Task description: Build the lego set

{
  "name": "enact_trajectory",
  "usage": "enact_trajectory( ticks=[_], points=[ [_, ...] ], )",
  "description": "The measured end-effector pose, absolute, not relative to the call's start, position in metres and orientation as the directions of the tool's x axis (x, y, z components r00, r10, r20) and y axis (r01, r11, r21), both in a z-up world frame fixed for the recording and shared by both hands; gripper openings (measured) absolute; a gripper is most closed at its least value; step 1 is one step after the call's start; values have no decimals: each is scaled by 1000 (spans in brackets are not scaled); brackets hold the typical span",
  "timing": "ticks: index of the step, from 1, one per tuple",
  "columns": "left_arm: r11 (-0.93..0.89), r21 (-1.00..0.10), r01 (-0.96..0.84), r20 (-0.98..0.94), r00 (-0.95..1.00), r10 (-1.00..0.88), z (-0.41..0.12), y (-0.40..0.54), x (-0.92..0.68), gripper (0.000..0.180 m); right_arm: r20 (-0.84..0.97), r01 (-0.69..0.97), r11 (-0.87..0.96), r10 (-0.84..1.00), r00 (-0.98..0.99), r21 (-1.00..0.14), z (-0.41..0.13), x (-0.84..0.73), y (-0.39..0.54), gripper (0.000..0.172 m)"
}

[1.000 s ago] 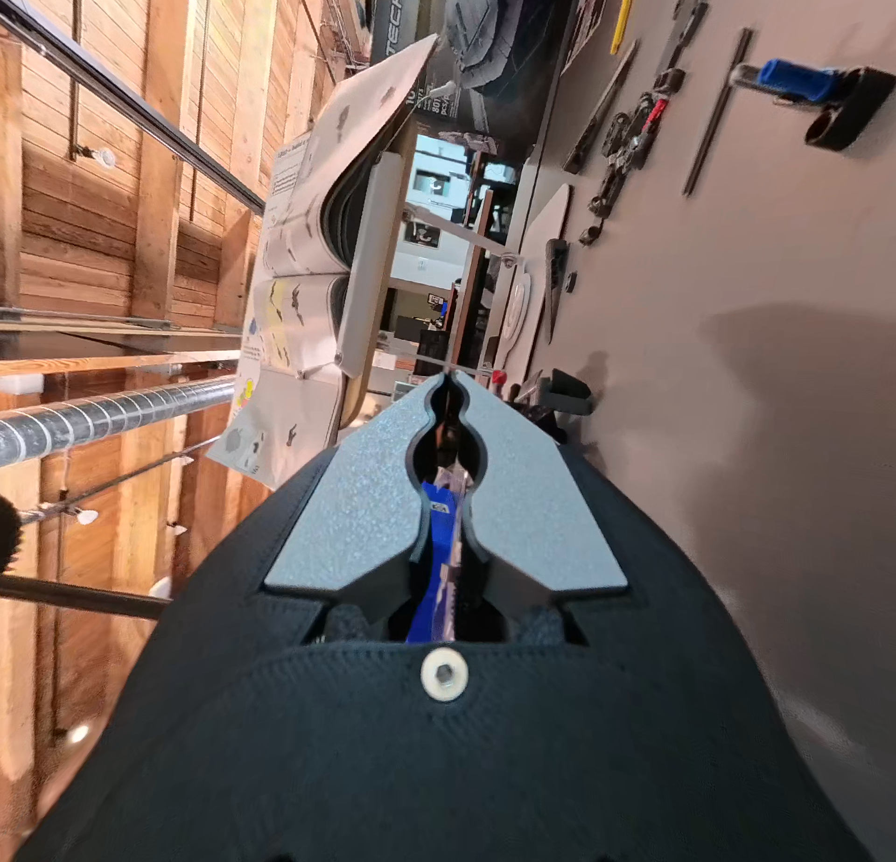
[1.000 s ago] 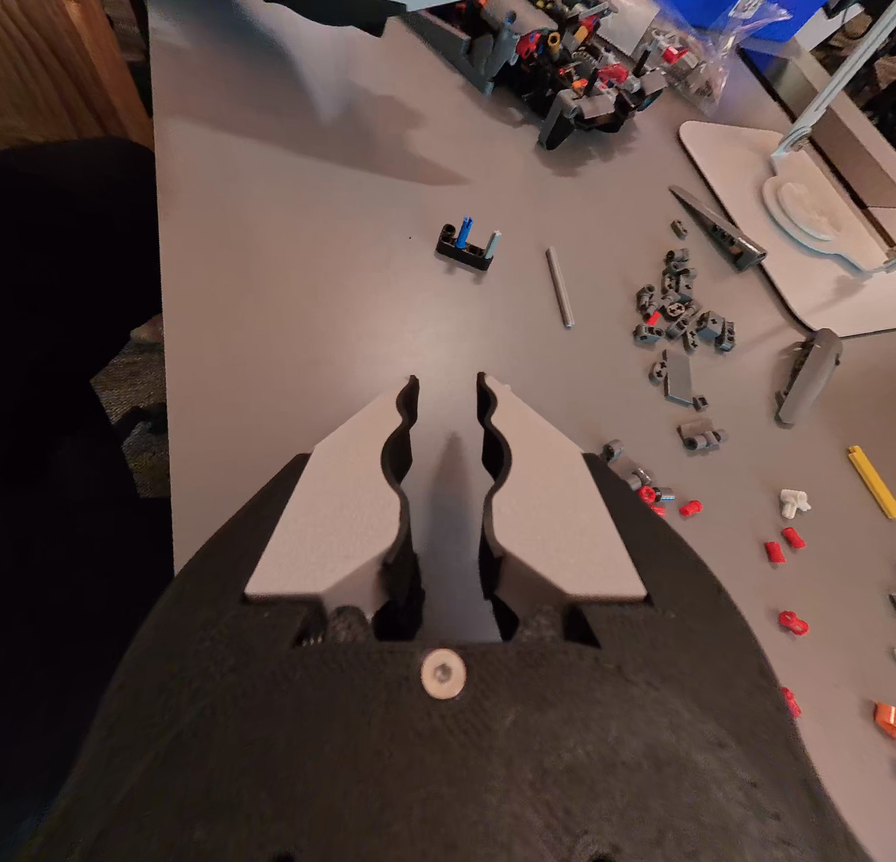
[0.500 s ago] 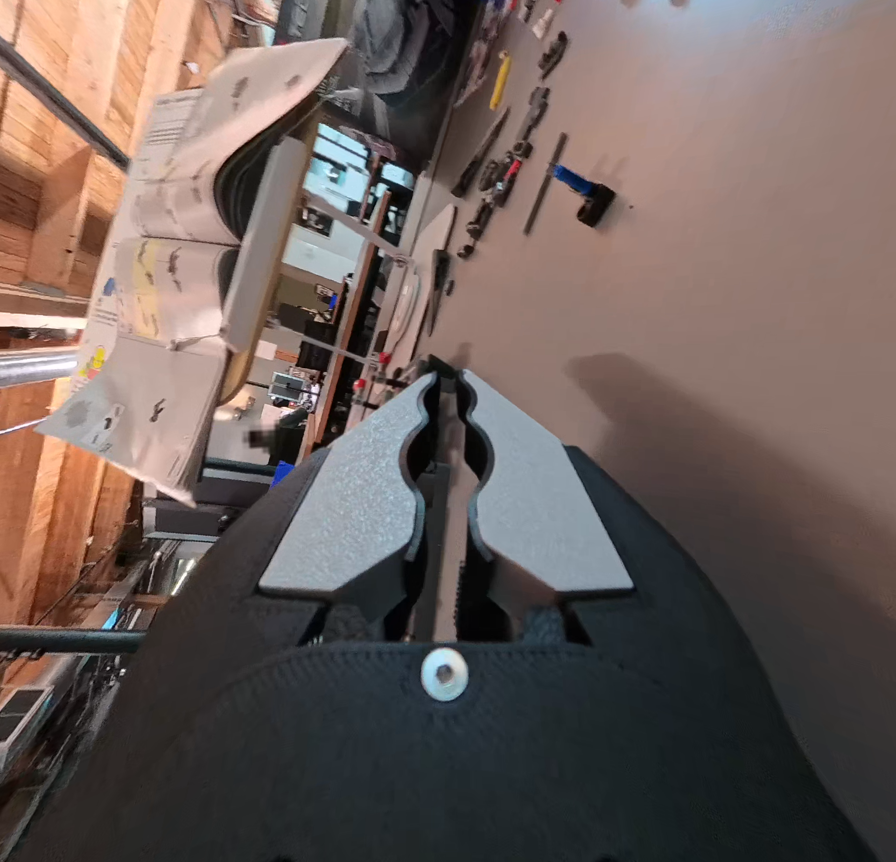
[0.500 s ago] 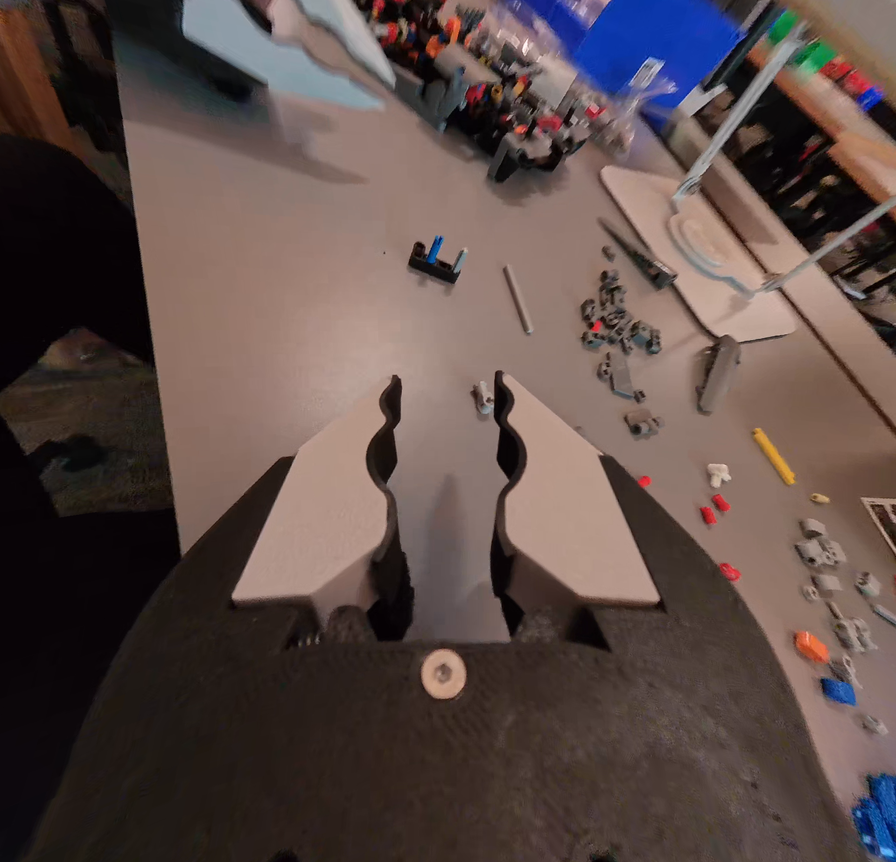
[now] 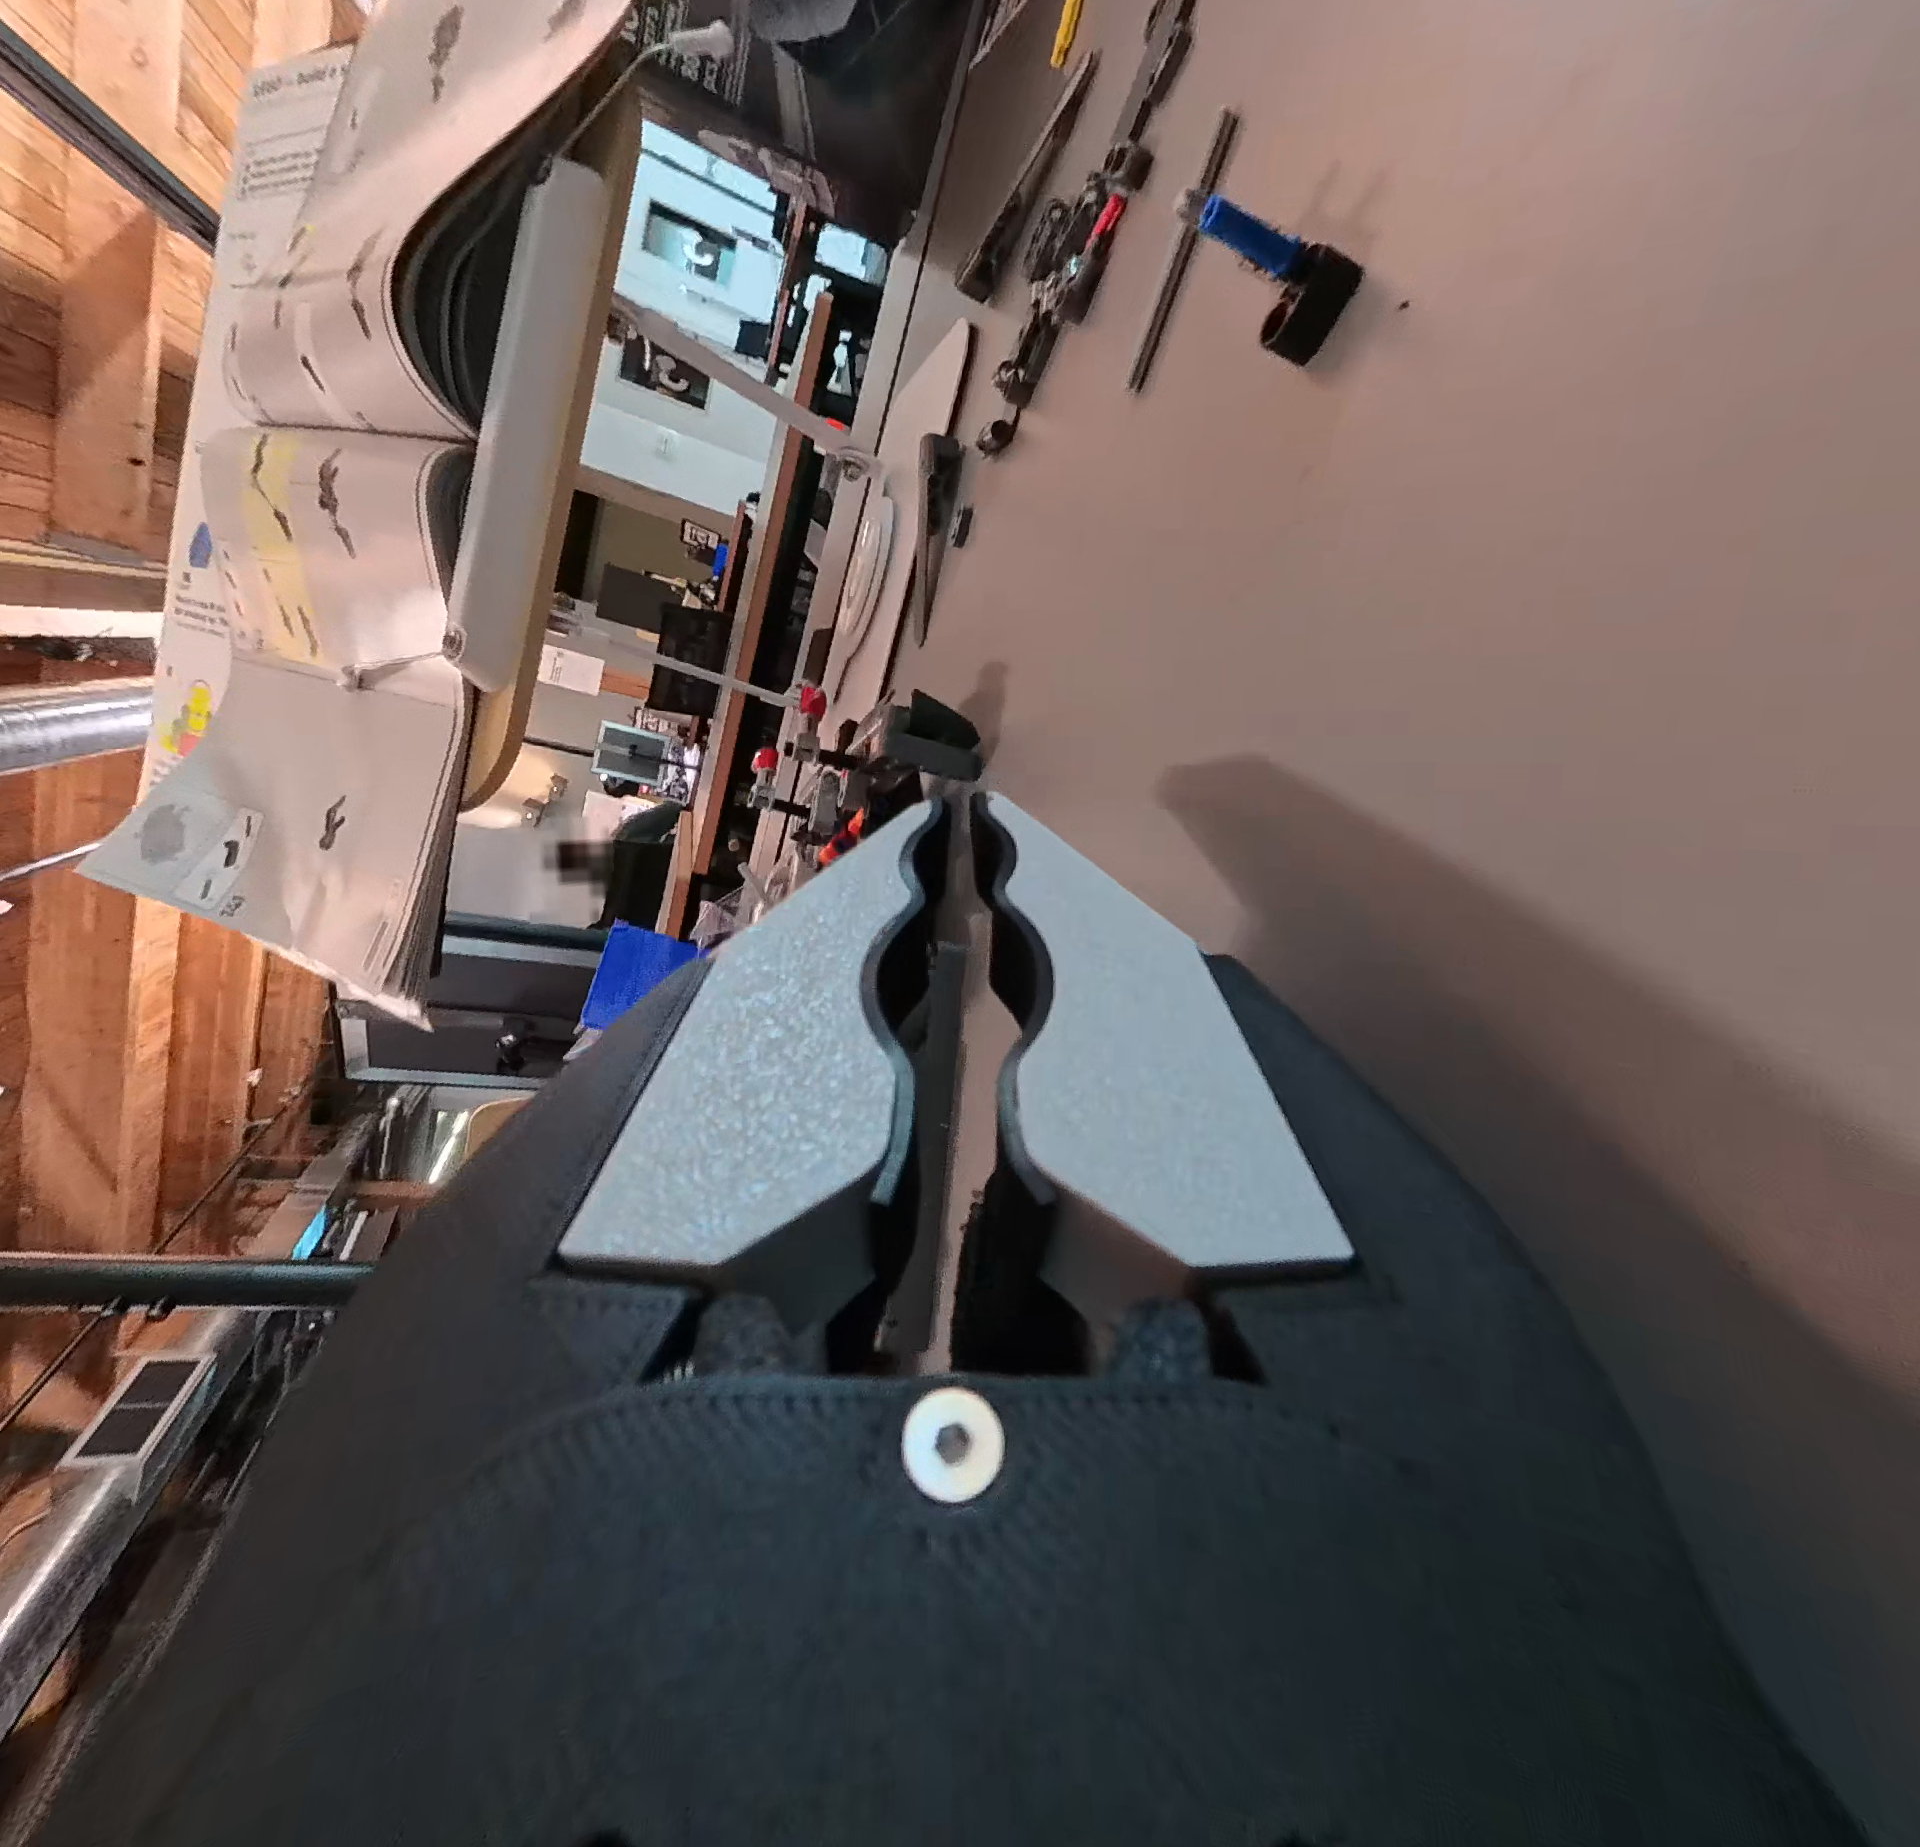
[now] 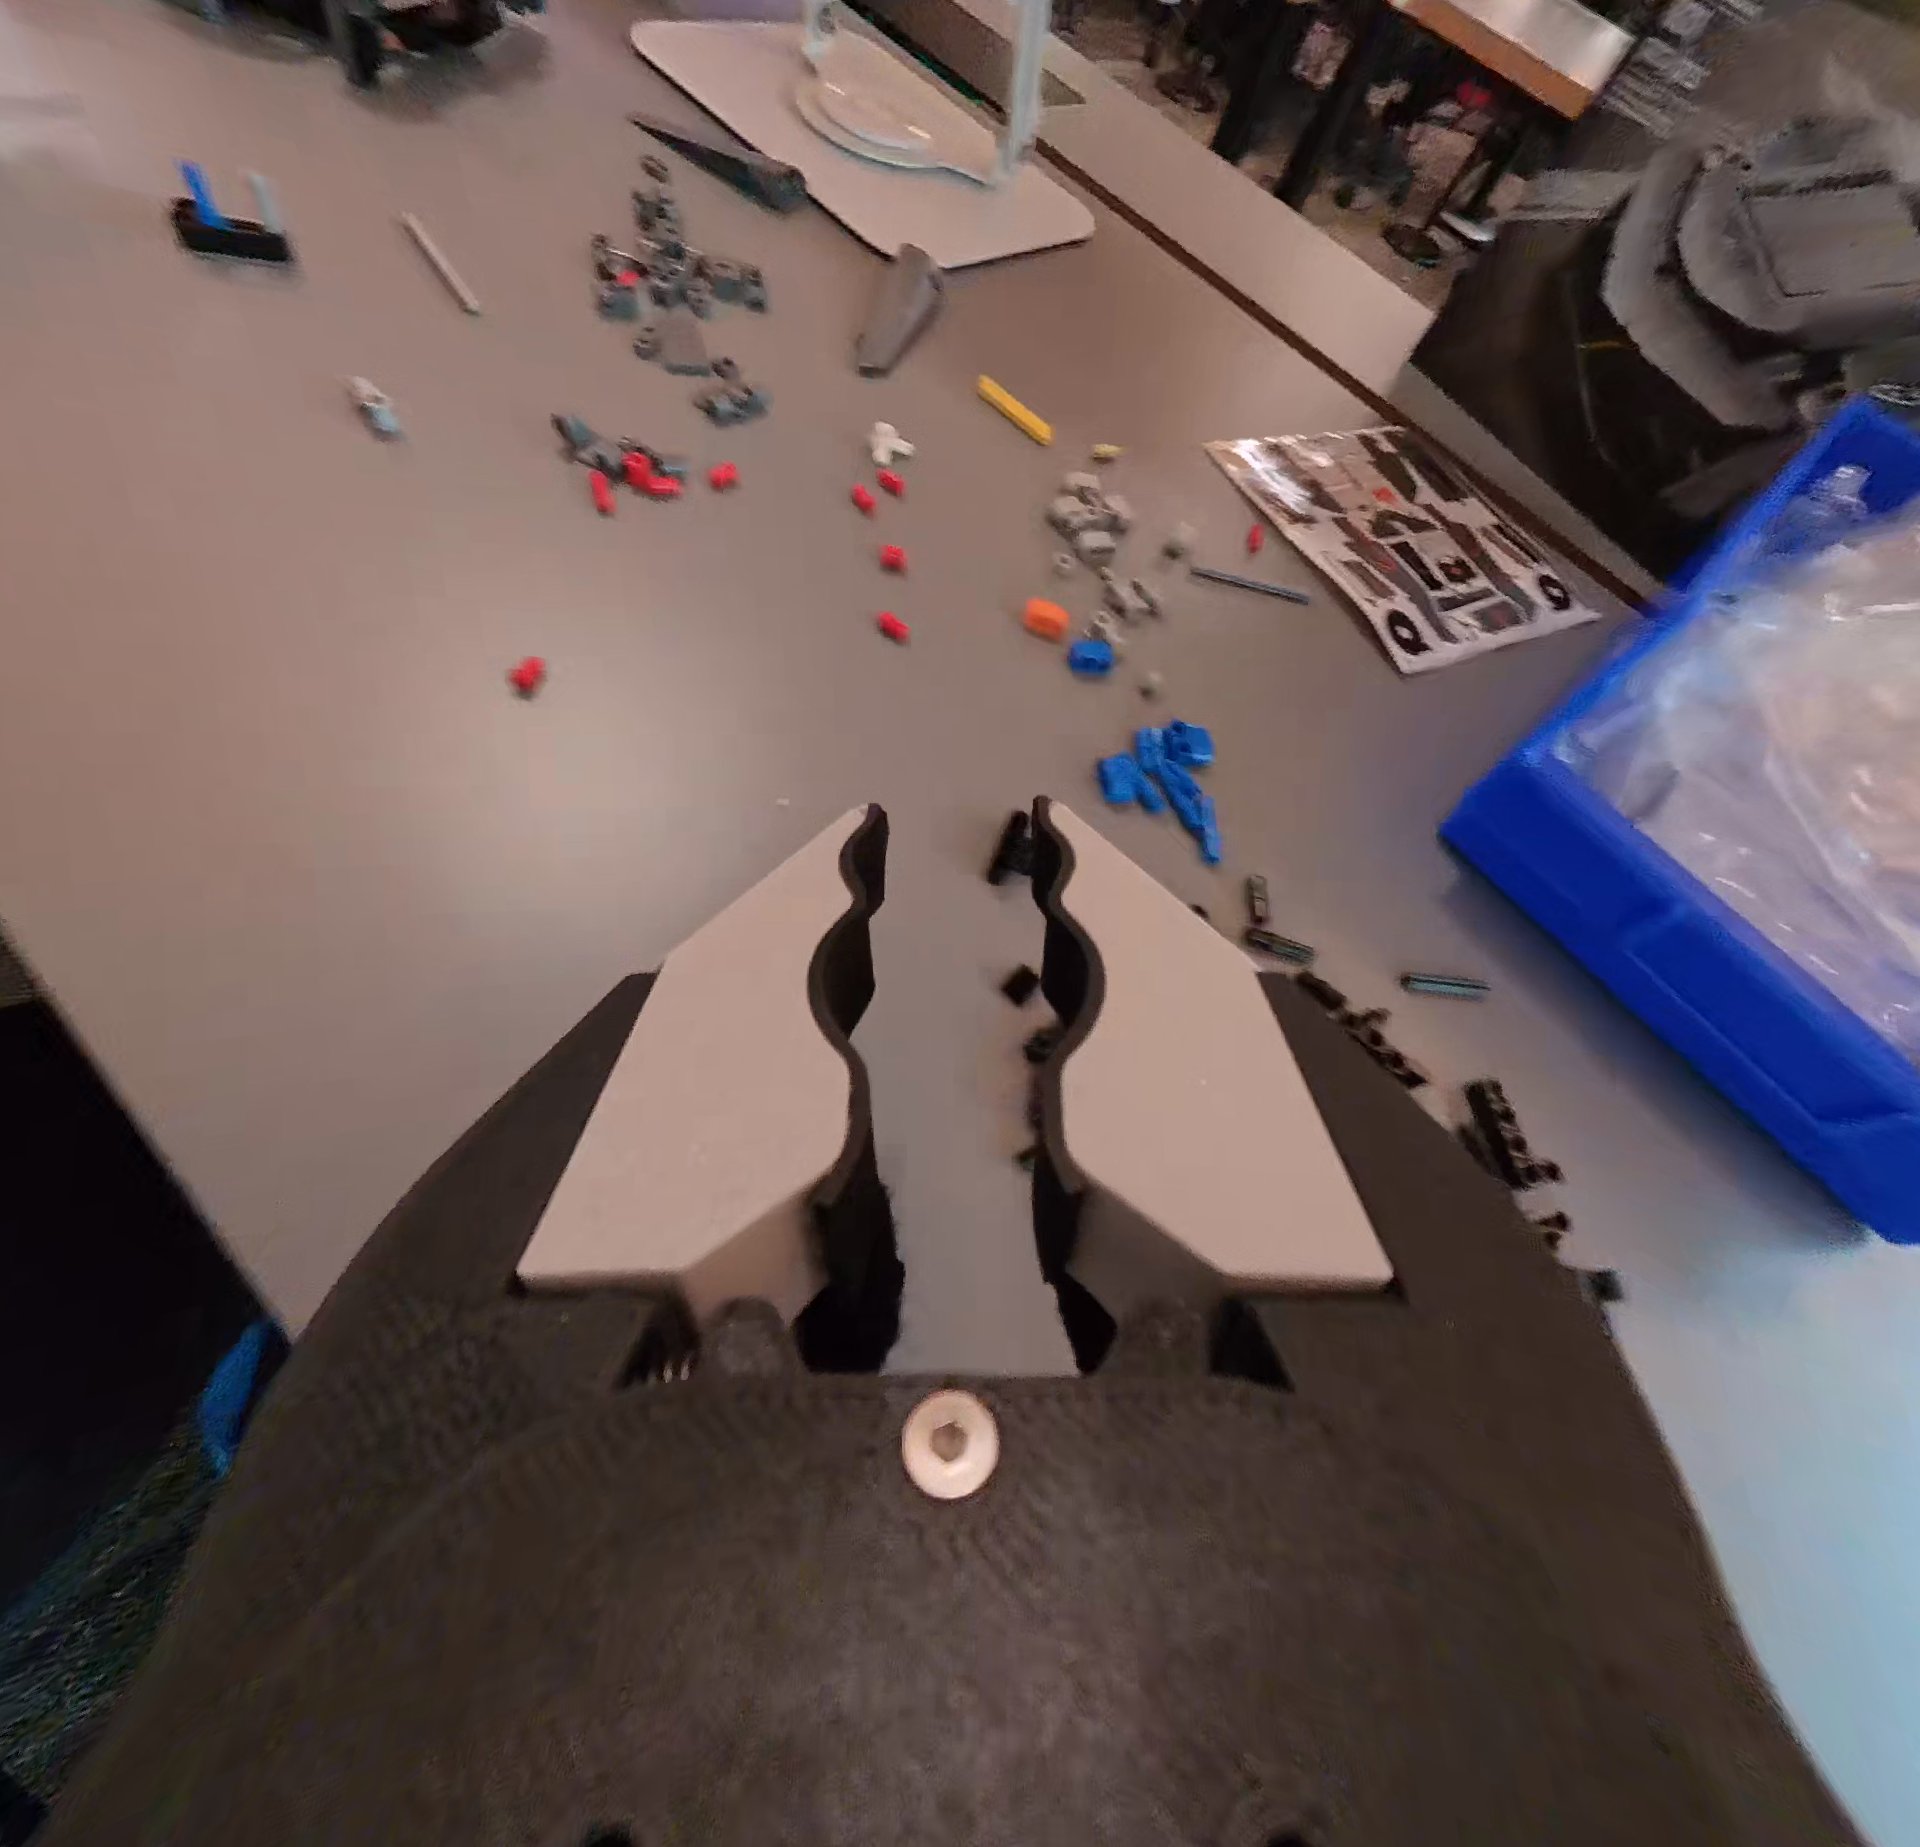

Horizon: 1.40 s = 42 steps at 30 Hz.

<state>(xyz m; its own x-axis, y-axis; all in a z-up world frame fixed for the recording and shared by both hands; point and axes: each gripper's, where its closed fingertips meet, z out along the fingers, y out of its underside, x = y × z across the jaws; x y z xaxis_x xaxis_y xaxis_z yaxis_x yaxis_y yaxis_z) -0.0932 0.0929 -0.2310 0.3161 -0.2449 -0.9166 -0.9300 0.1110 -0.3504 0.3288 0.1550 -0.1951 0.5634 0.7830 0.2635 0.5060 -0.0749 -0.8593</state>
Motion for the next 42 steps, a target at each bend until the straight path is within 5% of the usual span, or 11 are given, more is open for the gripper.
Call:
enact_trajectory(
  ticks=[12, 19, 25, 37, 42],
  points=[
    [36, -362, -931, -911, 346, -225, -231, 102, -107, 1, 315, 652, -154, 778, 543, -743, -223, 380, 188, 32],
    [1, -351, -936, -910, 340, -238, -237, 106, -111, 0, 412, 472, 140, 733, 541, -870, -187, 301, 147, 34],
    [-7, -363, -932, -904, 354, -240, -237, 107, -113, 1, 593, 533, 312, 622, 511, -786, -191, 269, 141, 33],
    [-5, -381, -924, -899, 372, -232, -235, 107, -113, 3, 666, 613, 331, 584, 464, -717, -205, 261, 148, 39],
    [-21, -423, -906, -881, 416, -225, -231, 107, -118, 5, 629, 626, 252, 595, 500, -738, -212, 266, 160, 61]
  ],
)
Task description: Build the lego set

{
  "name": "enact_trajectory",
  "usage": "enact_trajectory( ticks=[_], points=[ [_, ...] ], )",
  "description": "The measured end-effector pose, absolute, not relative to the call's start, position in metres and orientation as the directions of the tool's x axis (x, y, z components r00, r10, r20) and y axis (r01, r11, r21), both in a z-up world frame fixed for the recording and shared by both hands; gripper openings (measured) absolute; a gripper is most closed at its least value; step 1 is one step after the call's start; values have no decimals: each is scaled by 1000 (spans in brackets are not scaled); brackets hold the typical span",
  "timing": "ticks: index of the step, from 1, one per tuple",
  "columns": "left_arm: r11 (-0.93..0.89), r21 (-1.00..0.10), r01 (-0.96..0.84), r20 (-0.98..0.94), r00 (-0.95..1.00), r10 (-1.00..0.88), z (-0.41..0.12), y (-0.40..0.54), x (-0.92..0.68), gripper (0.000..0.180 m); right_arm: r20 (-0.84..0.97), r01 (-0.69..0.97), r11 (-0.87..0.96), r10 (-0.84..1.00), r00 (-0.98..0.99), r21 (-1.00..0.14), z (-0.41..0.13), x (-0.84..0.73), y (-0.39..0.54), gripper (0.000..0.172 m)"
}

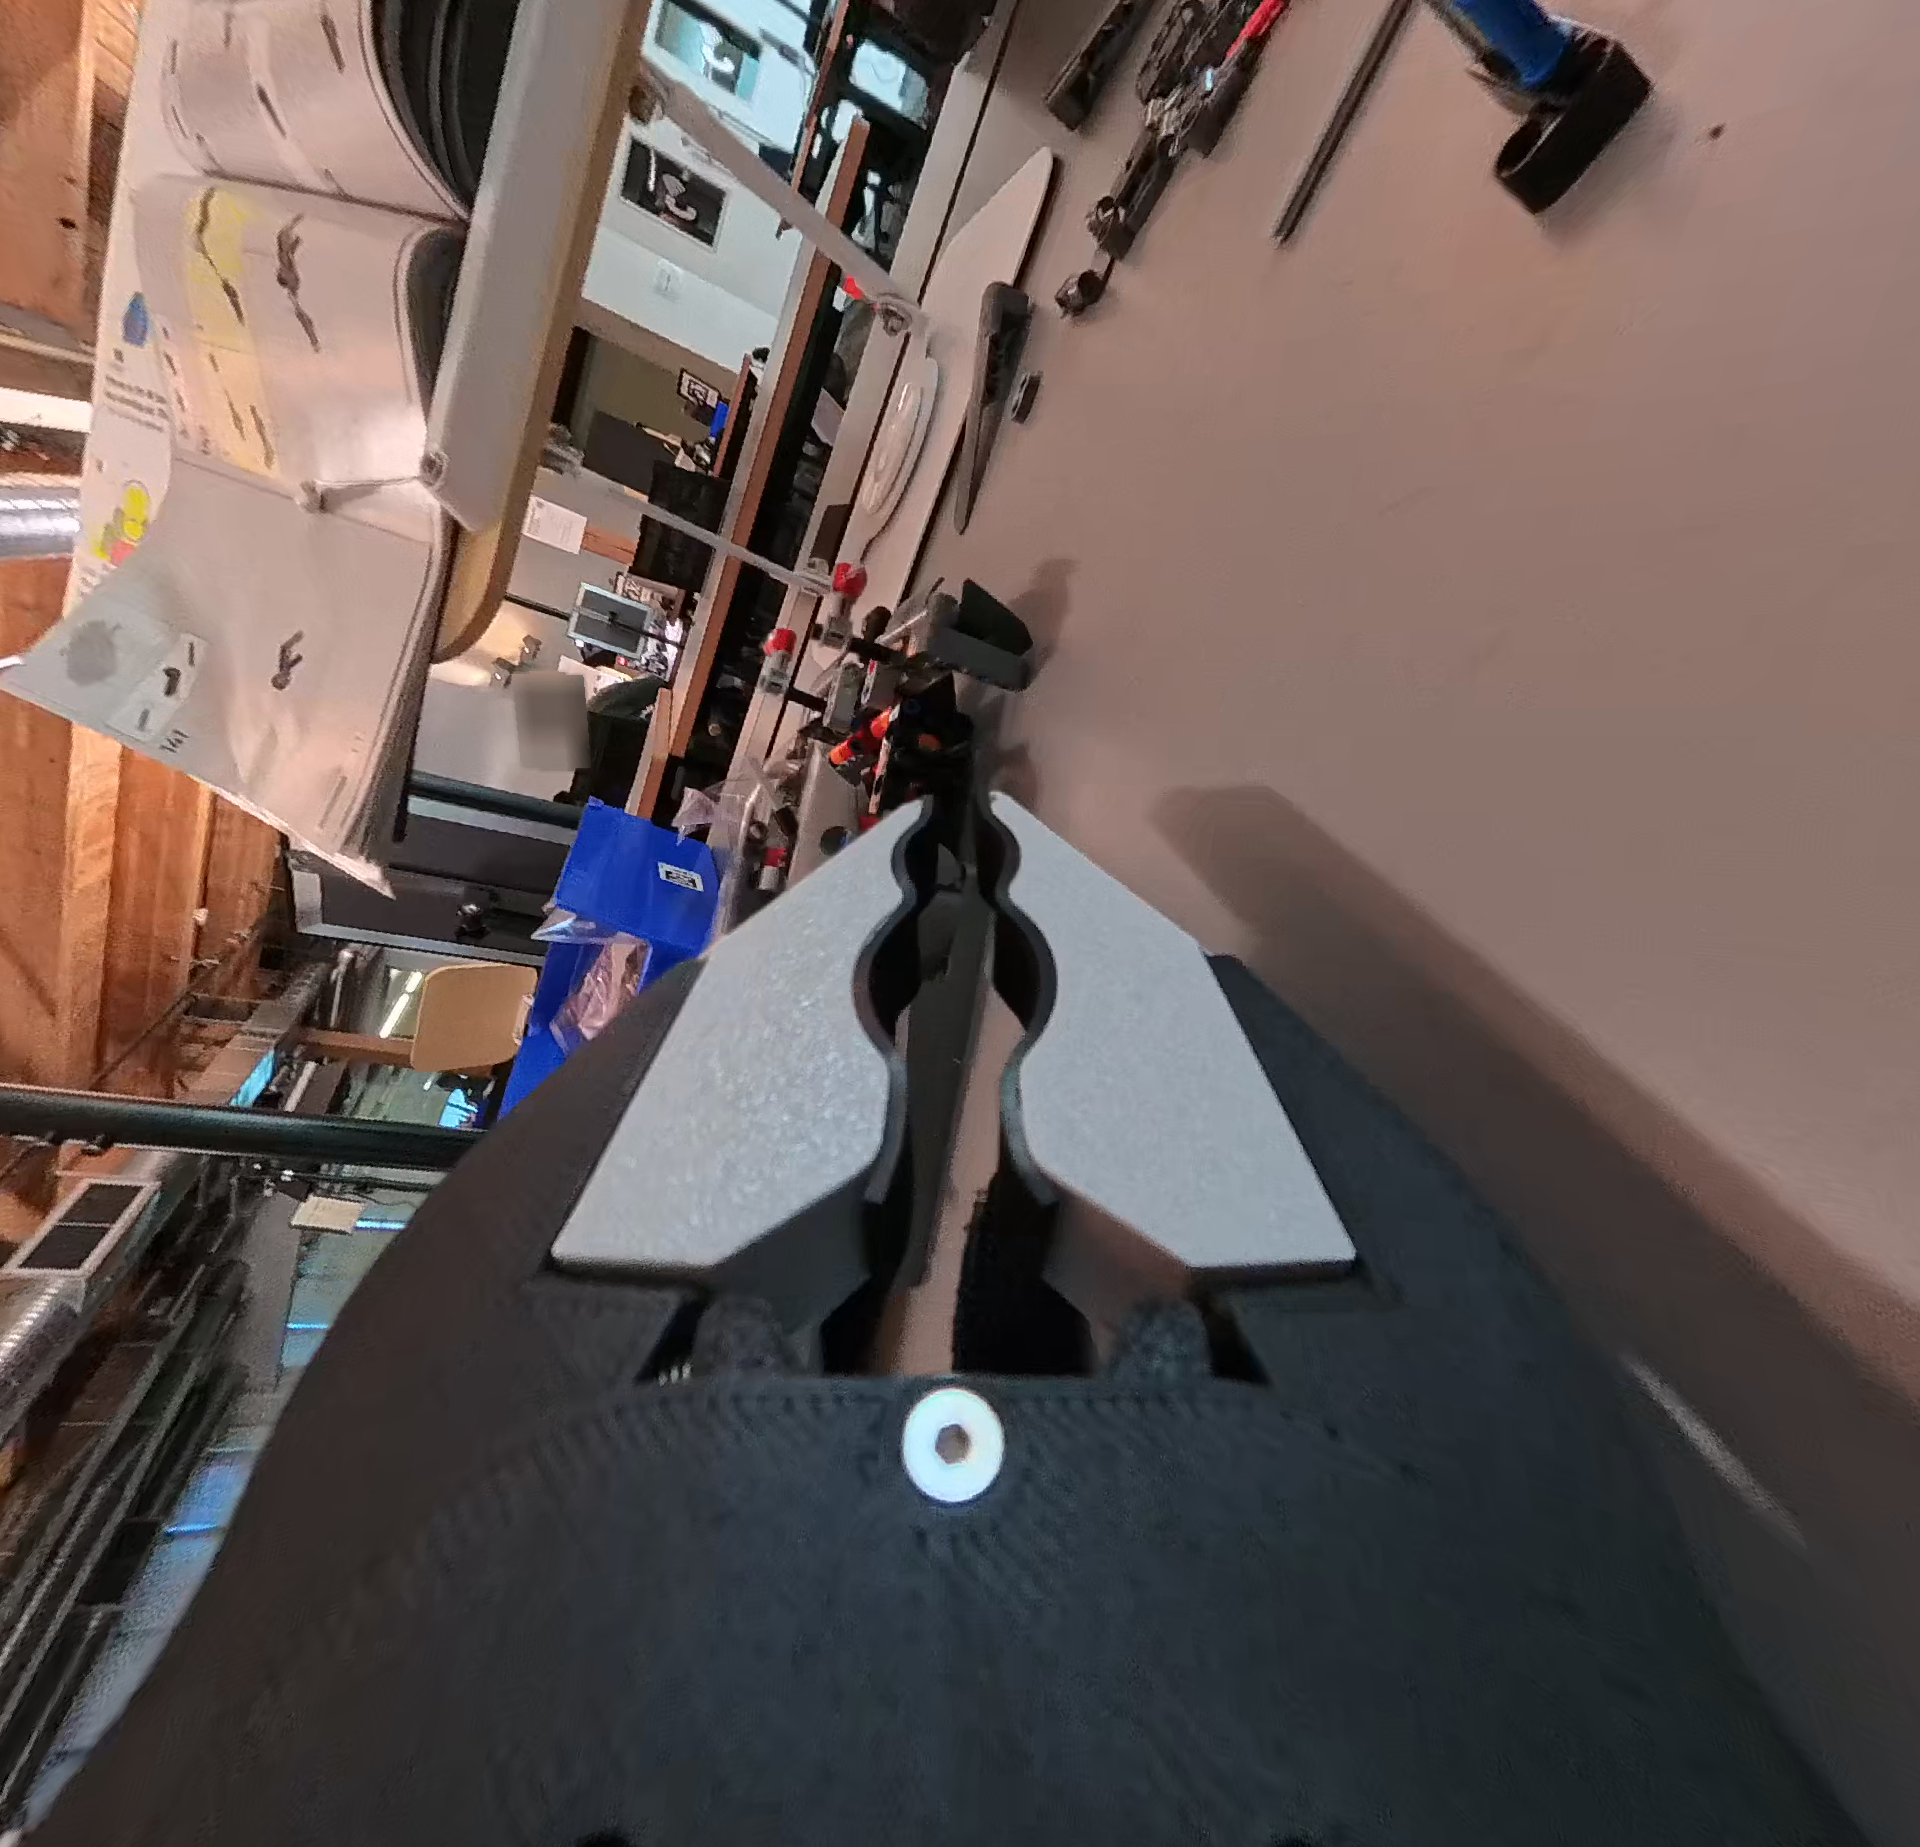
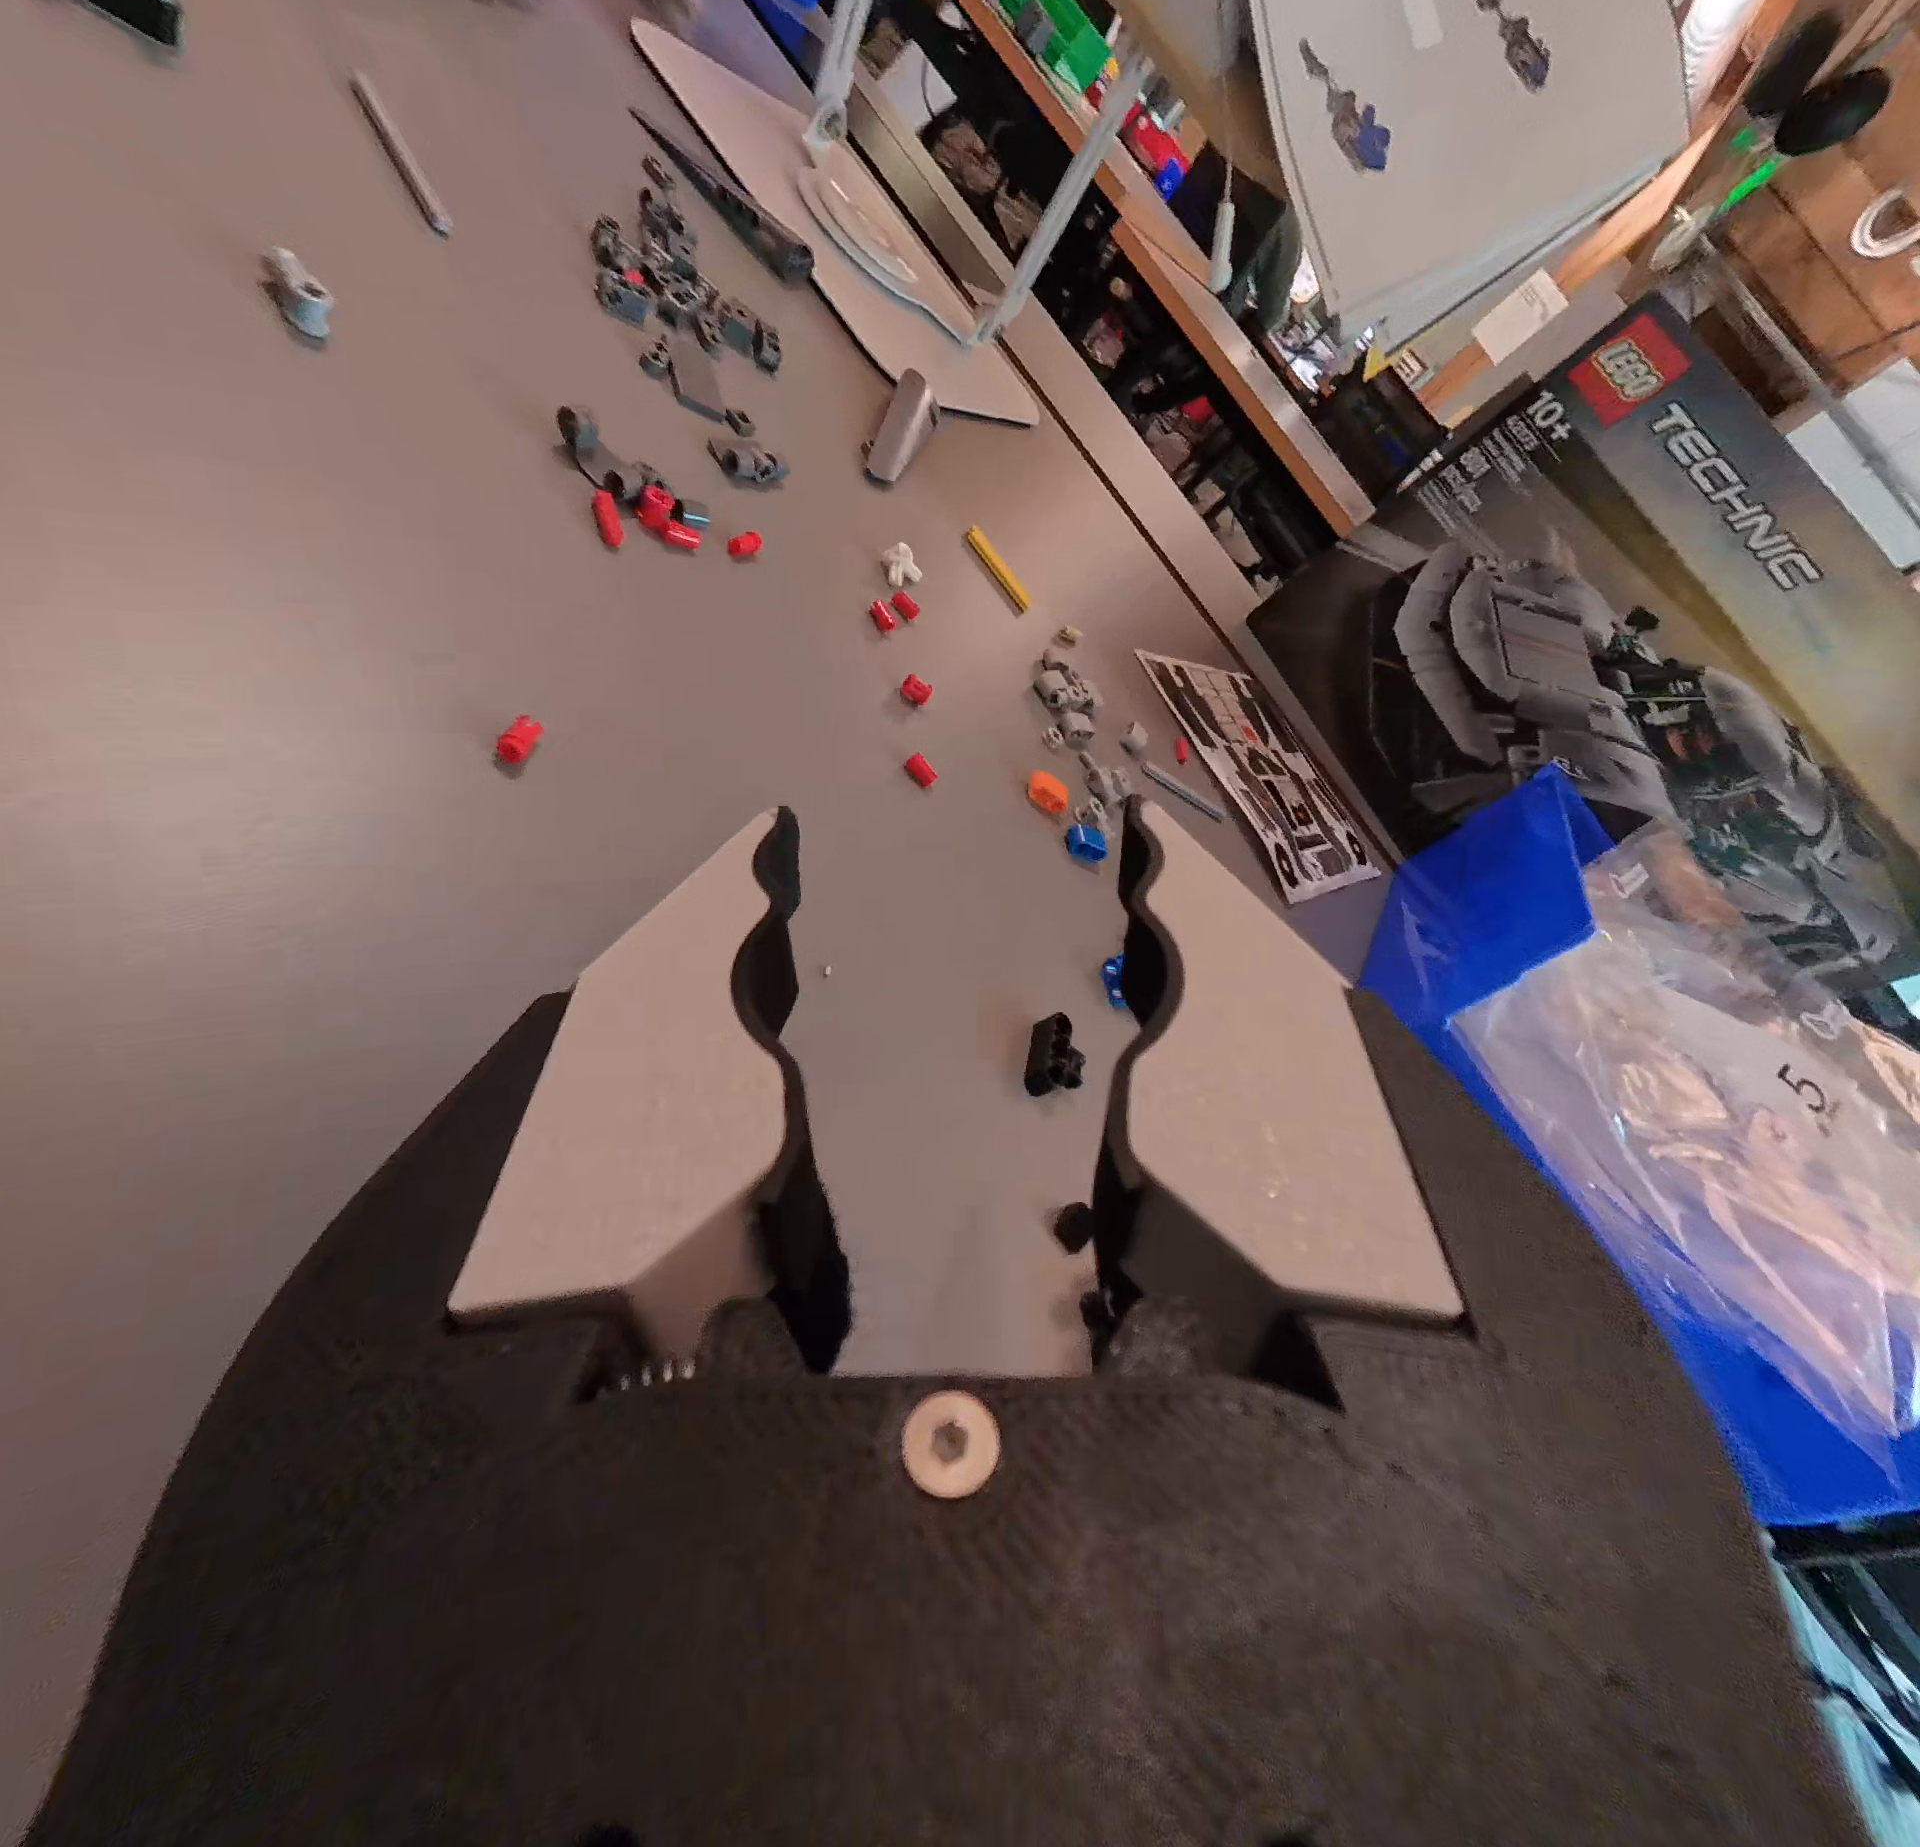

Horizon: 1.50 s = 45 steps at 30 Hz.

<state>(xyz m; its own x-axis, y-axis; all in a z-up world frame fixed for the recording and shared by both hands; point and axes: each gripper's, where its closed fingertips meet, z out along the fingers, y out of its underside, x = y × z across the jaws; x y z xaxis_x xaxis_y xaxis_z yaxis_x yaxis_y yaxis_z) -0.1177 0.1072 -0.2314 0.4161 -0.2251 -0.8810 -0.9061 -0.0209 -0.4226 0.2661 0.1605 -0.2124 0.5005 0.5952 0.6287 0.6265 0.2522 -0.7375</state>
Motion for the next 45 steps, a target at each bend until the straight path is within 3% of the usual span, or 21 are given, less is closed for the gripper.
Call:
enact_trajectory(
  ticks=[7, 12, 16, 20, 29, 32, 35, 45],
  points=[
    [-45, -404, -914, -884, 403, -239, -237, 109, -120, 6, 670, 677, 251, 571, 474, -692, -220, 265, 165, 69],
    [-59, -402, -914, -883, 404, -237, -238, 110, -123, 6, 642, 637, 242, 559, 524, -732, -211, 271, 166, 56],
    [-52, -385, -921, -890, 386, -242, -240, 109, -121, 3, 486, 481, 160, 532, 694, -862, -188, 300, 177, 42],
    [-60, -382, -922, -887, 385, -255, -243, 110, -120, 0, 383, 407, 82, 541, 749, -910, -186, 312, 182, 33],
    [-65, -381, -922, -888, 384, -254, -243, 108, -119, 0, 275, 346, -22, 559, 782, -938, -190, 321, 186, 38],
    [-66, -381, -922, -887, 385, -256, -243, 108, -119, 0, 139, 228, -81, 583, 801, -970, -185, 335, 182, 44],
    [-61, -379, -923, -888, 382, -256, -243, 107, -118, 0, -56, 63, -159, 652, 756, -985, -176, 367, 172, 37],
    [-62, -373, -926, -891, 376, -256, -243, 107, -118, 0, 252, 565, -227, 722, 644, -793, -224, 407, 169, 24]
  ],
)
